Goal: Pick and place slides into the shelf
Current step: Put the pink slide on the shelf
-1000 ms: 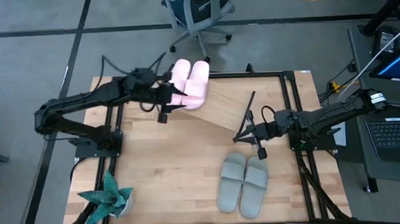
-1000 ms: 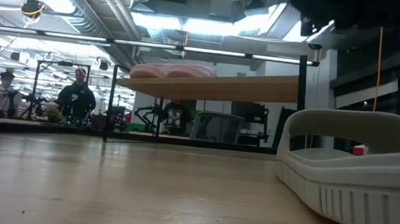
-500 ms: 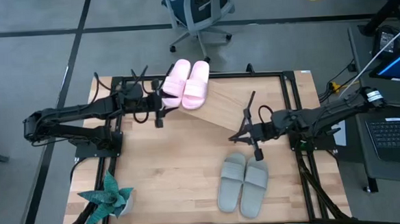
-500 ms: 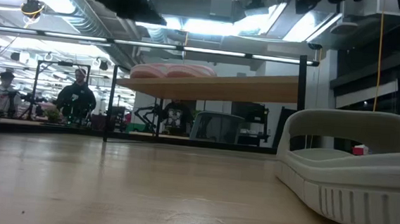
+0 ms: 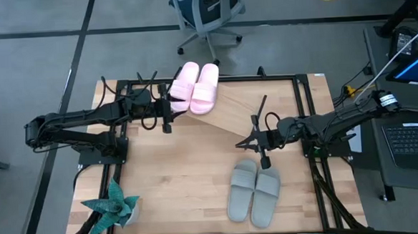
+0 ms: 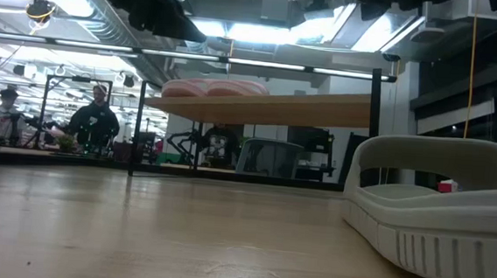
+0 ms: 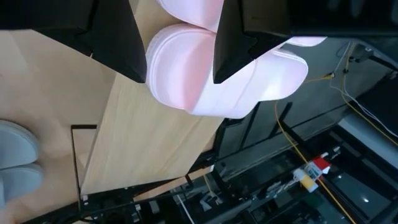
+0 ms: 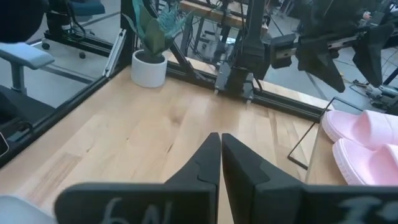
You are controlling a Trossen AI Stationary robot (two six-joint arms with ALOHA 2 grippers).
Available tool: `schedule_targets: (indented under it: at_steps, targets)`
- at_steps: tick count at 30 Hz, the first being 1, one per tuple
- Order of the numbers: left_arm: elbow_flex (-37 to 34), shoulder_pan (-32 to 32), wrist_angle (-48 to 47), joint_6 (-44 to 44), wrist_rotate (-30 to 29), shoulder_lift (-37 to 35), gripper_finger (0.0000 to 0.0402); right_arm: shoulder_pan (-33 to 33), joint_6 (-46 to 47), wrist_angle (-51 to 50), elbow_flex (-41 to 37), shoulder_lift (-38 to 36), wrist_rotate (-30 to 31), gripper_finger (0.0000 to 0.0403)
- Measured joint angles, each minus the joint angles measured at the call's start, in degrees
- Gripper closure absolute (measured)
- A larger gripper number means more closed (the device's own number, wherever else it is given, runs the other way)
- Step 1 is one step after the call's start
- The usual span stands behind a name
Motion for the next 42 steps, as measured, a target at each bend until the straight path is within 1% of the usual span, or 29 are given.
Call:
schedule_targets:
  at_steps: [5,8,17,20,27,30,35,38,42]
  targets:
    - [0.0,-0.04,1.8,1.53,-0.11,1.32,0.0224,-0.13,-0.23,-0.21,0.0,0.0,0.01,0.0384]
    - [0.01,-0.44,5.13,3.73,-1.3,3.53,0.0224,-0.13,-1.79,-0.29,0.0,0.0,0.0,0.0384]
    - [0.0,-4.55,11.36,16.43,-16.5,12.25,0.0224,-0.13,-2.73,-0.32,0.0,0.0,0.0,0.0384]
    - [0.0,-4.96,13.71,18.6,-19.7,14.37,0.0224,-0.13,-2.81,-0.34,-0.02,0.0,-0.01,0.0384]
    - [1.48,-4.96,14.58,20.92,-20.22,16.83,0.0224,-0.13,-2.9,-0.41,-0.02,0.0,-0.02,0.0384]
    - [2.64,-4.94,14.64,21.42,-21.09,17.0,0.0224,-0.13,-2.9,-0.45,-0.04,0.0,-0.03,0.0384]
    - [3.33,-5.05,14.46,21.42,-20.98,17.18,0.0224,-0.13,-2.81,-0.52,-0.04,0.0,-0.04,0.0384]
    - [3.37,-5.82,12.92,21.38,-19.78,17.18,0.0224,-0.13,-2.8,-0.58,-0.04,0.0,-0.04,0.0384]
    - [3.37,-8.23,10.13,20.97,-20.02,17.18,0.0224,-0.13,-2.75,-0.73,-0.04,0.0,-0.04,0.0384]
